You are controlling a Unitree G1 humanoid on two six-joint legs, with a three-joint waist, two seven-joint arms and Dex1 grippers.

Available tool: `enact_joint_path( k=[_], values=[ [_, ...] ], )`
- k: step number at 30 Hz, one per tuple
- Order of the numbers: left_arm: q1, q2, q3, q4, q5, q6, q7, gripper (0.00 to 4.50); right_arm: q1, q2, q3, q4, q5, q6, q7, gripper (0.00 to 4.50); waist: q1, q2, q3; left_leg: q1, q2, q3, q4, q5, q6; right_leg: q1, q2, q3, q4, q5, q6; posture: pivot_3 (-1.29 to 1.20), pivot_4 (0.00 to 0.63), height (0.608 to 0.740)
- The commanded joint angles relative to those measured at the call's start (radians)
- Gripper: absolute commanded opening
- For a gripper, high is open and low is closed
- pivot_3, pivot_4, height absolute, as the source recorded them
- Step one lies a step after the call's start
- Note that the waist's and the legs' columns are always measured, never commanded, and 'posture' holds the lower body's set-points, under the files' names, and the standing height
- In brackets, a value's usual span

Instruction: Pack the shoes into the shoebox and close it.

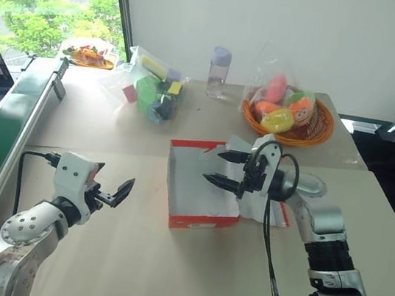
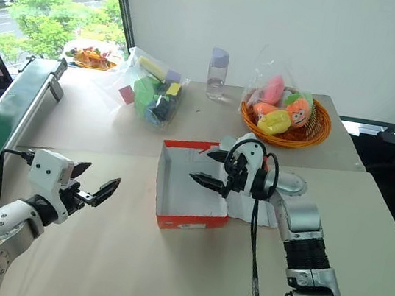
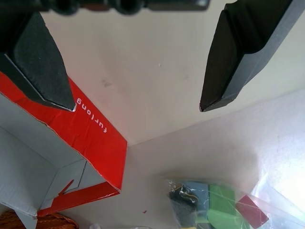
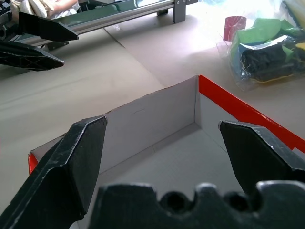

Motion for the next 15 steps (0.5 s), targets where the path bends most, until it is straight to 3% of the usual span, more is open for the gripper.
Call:
enact_joint_path(
  k=[1,15],
  values=[
    [0.004,0.009,-0.001,-0.023,0.002,-0.040,-0.006,4.44,-0.001,-0.005,-0.022,-0.033,0.024,-0.008,0.004,4.50,0.000,0.000,0.000,0.000,0.000,0.000,0.000,0.000,0.000,0.000,0.000,0.000,0.000,0.000,0.000,0.00,0.150,0.740],
    [-0.025,-0.011,0.042,0.023,0.023,-0.093,0.048,4.44,0.002,0.024,-0.022,-0.047,0.023,-0.001,-0.036,4.50,0.001,0.000,0.000,0.000,0.000,0.000,0.000,0.000,0.000,0.000,0.000,0.000,0.000,0.000,0.000,0.00,0.150,0.740]
  ],
)
